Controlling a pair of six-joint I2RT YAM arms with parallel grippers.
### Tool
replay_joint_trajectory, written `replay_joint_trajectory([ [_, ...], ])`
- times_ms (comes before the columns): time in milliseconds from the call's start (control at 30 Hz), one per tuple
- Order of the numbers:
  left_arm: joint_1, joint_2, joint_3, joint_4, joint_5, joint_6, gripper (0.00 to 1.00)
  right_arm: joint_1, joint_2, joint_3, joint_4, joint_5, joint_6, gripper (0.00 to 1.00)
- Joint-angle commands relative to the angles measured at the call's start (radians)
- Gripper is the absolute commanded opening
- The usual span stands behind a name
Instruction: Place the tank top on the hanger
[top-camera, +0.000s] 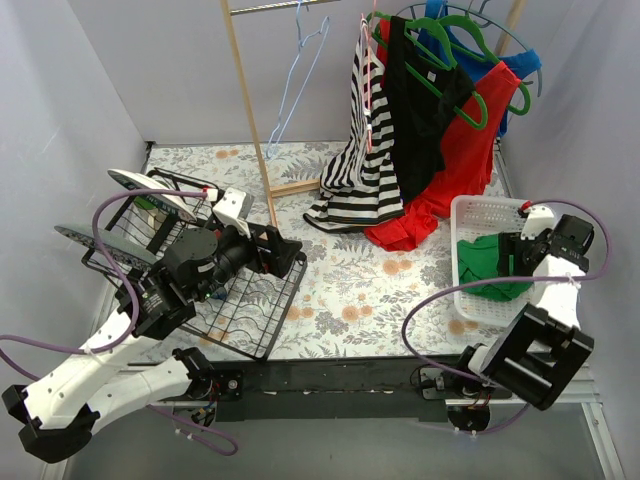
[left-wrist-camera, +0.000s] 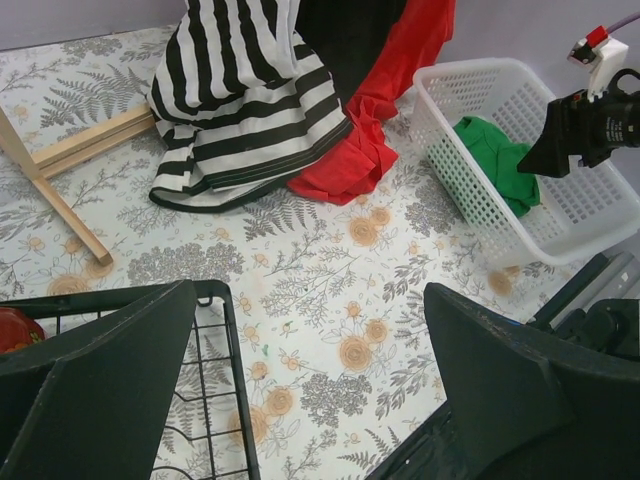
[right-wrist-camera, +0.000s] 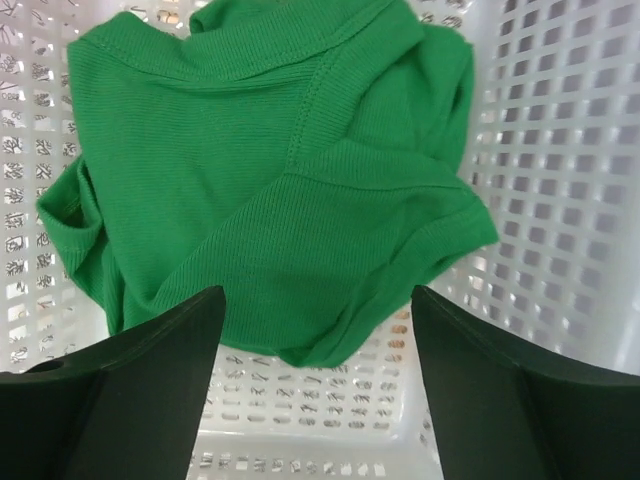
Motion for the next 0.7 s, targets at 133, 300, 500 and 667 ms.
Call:
replay_joint_trajectory([
  [133, 0.004, 0.008, -0.004, 0.026, 0.022, 0.011, 0.98, -0.014, 0.223, 0.123, 0.076, -0.082, 0.003, 0.66],
  [300, 0.004, 0.017, 0.005, 0.023, 0.027, -0.001, 0.98, -0.015, 0.239, 0.114, 0.06, -0.098, -0.027, 0.15],
  [500, 0.004, 0.025, 0.034, 0.025, 0.015, 0.0, 0.98, -0.018, 0.035, 0.089, 0.005, -0.131, -0.072, 0.01],
  [667, 0.004, 0.045, 0.081, 0.018, 0.008, 0.02, 0.98, -0.019, -0.139, 0.209, -0.104, -0.226, -0.058, 0.01],
])
